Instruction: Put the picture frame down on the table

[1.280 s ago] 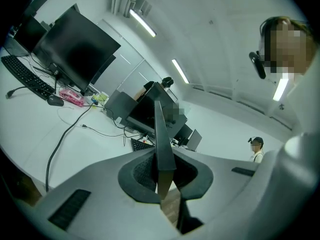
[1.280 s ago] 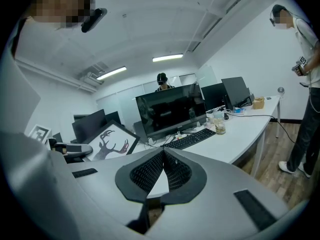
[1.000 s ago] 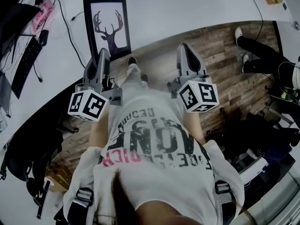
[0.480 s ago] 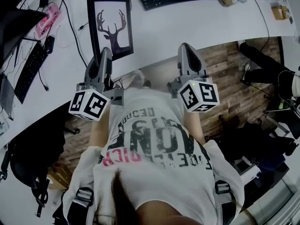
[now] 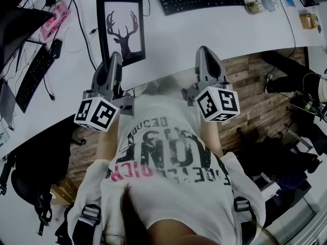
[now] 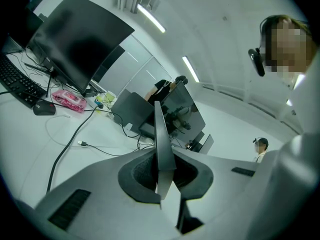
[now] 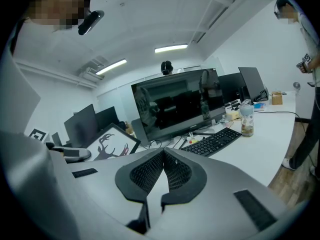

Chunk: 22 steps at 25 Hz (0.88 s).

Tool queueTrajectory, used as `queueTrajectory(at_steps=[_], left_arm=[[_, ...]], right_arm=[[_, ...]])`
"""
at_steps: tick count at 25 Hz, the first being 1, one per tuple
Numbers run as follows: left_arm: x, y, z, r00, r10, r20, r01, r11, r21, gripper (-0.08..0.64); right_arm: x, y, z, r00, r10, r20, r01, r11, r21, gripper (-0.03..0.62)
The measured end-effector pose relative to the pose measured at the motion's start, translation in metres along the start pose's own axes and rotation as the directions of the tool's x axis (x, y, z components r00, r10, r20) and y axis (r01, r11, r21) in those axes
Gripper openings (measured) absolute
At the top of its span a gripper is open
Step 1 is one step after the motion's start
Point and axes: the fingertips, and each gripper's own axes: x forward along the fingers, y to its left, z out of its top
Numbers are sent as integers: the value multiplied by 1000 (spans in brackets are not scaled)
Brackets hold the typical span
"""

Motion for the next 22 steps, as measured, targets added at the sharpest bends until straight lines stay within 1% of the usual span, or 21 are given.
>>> queueTrajectory(at_steps=[6,10,15,18,22], left_arm=[[-3,4,2,1000,15,-1,-15,1000,0,26],[-6,6,6,999,29,22,-29,1000,-5,26],[-15,9,10,995,75,66,-74,997,-11,26],[-21,10,12,989,109,100,-107,994,-19,26],[-25,8,13,981,148,125,-145,989,-31,26]], right_arm=[[5,4,2,1000,11,-3,-11,1000,-2,2],[12,10,4,999,44,-7,-44,999,-12,2],[22,13,10,996,91,-9,-91,995,-28,2],[28,14,16,992,123,-9,-123,992,-38,1],[35,15,24,987,162,-14,-163,985,-53,2]])
